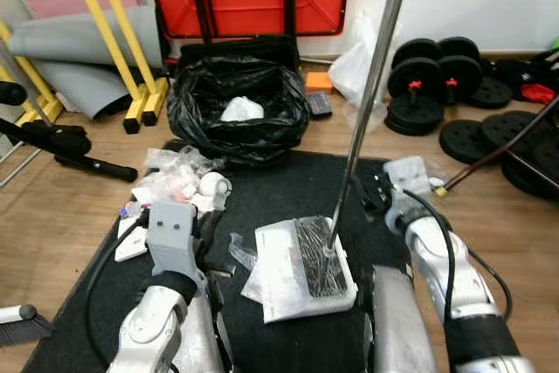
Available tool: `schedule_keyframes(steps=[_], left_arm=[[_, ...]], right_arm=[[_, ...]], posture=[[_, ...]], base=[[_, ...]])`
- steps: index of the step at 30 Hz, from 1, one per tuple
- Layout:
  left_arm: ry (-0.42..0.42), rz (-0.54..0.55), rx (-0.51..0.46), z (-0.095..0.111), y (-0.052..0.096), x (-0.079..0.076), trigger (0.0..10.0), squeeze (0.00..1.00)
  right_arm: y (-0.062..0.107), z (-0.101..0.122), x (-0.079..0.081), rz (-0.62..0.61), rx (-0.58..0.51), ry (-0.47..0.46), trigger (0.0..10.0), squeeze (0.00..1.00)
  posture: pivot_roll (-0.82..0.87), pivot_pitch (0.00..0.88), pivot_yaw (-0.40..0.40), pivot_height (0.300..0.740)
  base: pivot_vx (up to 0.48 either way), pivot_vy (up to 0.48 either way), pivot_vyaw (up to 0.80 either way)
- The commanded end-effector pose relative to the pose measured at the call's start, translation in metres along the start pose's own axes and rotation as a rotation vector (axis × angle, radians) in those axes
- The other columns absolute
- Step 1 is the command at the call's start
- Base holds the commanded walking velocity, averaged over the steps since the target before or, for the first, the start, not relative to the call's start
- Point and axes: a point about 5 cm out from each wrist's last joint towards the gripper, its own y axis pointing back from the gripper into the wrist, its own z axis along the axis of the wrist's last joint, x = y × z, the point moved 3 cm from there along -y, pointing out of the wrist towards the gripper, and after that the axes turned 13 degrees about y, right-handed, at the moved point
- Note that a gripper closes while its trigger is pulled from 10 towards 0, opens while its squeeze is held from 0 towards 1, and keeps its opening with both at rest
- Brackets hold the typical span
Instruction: Sweep floor
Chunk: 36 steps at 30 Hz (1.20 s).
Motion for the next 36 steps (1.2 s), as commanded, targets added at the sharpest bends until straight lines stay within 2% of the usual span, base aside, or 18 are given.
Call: schedule_keyframes(steps=[1, 15, 17, 19, 22, 29, 31, 34, 36], left_arm=[[-0.008, 0.016, -0.002, -0.001, 0.001, 0.001, 10.0, 0.00], [-0.016, 0.015, -0.004, 0.001, 0.004, 0.002, 10.0, 0.00], [-0.019, 0.015, -0.001, 0.002, 0.007, 0.002, 10.0, 0.00], [-0.019, 0.015, -0.001, 0.002, 0.007, 0.002, 10.0, 0.00], [-0.020, 0.016, 0.002, 0.003, 0.010, 0.001, 10.0, 0.00], [-0.020, 0.016, 0.004, 0.003, 0.011, 0.001, 10.0, 0.00], [-0.021, 0.015, 0.006, 0.003, 0.012, 0.001, 10.0, 0.00], [-0.021, 0.015, 0.006, 0.003, 0.012, 0.001, 10.0, 0.00], [-0.022, 0.015, 0.009, 0.004, 0.014, 0.000, 10.0, 0.00]], right_arm=[[-0.002, -0.009, 0.004, 0.036, 0.025, -0.012, 10.0, 0.00], [-0.017, -0.013, 0.007, 0.065, 0.049, -0.020, 10.0, 0.00], [-0.026, -0.003, 0.005, 0.055, 0.018, -0.018, 10.0, 0.00], [-0.026, -0.003, 0.005, 0.055, 0.018, -0.018, 10.0, 0.00], [-0.034, 0.010, 0.000, 0.037, -0.013, -0.025, 10.0, 0.00], [-0.037, 0.014, 0.000, 0.034, -0.022, -0.028, 10.0, 0.00], [-0.049, 0.029, 0.007, 0.069, -0.046, -0.042, 10.0, 0.00], [-0.049, 0.029, 0.007, 0.069, -0.046, -0.042, 10.0, 0.00], [-0.058, 0.042, 0.017, 0.106, -0.060, -0.042, 10.0, 0.00]], posture=[[-0.01, 0.067, 0.031, 0.416], [0.01, 0.086, 0.044, 0.406], [0.02, 0.098, 0.045, 0.401], [0.02, 0.098, 0.045, 0.401], [0.03, 0.107, 0.048, 0.401], [0.03, 0.110, 0.051, 0.401], [0.04, 0.117, 0.051, 0.401], [0.04, 0.117, 0.051, 0.401], [0.04, 0.129, 0.052, 0.401]], base=[[0.000, 0.000, 0.00], [0.000, 0.000, 0.00], [0.000, 0.000, 0.00], [0.000, 0.000, 0.00], [0.000, 0.000, 0.00], [0.000, 0.000, 0.00], [0.000, 0.000, 0.00], [0.000, 0.000, 0.00], [0.000, 0.000, 0.00]])
